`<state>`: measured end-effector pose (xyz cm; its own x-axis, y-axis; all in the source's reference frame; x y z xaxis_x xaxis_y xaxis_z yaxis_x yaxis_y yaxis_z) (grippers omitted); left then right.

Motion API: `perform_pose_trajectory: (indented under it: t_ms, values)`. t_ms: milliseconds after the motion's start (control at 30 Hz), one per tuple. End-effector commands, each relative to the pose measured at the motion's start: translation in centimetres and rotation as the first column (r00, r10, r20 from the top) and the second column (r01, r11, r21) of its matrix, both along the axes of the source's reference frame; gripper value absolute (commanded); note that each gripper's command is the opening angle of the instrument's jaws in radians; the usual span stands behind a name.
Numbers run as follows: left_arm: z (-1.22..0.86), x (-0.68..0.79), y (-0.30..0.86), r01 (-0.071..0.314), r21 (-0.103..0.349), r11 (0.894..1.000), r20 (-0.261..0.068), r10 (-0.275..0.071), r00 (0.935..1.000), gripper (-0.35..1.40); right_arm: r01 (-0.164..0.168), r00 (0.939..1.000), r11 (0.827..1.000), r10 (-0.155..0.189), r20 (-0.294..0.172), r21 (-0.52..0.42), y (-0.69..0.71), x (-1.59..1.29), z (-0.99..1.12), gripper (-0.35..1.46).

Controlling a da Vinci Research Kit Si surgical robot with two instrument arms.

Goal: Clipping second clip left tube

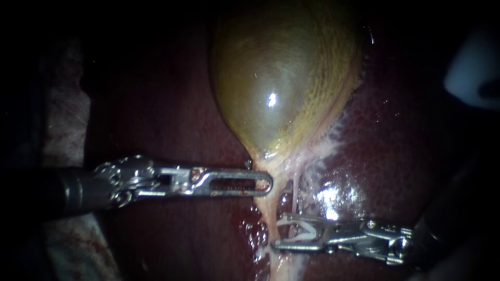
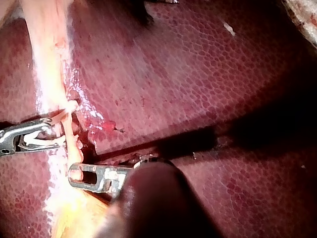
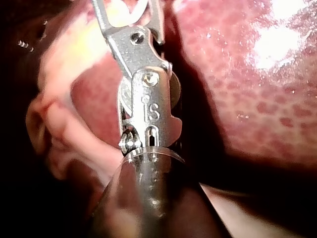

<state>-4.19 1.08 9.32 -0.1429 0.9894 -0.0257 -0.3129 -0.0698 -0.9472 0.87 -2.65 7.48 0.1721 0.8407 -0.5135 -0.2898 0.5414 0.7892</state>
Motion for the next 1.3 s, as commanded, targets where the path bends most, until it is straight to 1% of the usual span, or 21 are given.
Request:
perform_pose_trajectory:
  t_ms: [33,567,733,1100,1300]
  values:
    - [-0.01,0.00,0.00,0.000,0.000,1.000,0.000,0.000,1.0000,-0.35,0.000,1.0000,1.000,0.000,0.000,0.000,0.00,0.00,0.01,0.44]
    - [-0.01,0.00,0.00,0.000,0.000,1.000,0.000,0.000,1.0000,-0.35,-0.006,1.0000,1.000,0.006,-0.001,0.002,-0.03,0.02,0.17,0.45]
    - [-0.01,0.00,0.00,0.000,0.000,1.000,0.000,0.000,1.0000,-0.35,-0.005,1.0000,1.000,0.005,-0.003,0.005,-0.05,0.09,0.18,0.44]
    - [-0.01,-0.01,0.00,-0.002,0.001,1.000,0.001,0.002,1.0000,-0.35,0.022,0.9997,1.000,-0.021,-0.007,0.019,-0.16,0.33,0.25,0.44]
    - [-0.02,-0.01,0.00,-0.001,0.001,1.000,0.001,0.001,1.0000,-0.35,0.025,0.9996,0.999,-0.025,-0.010,0.032,-0.19,0.41,0.26,0.42]
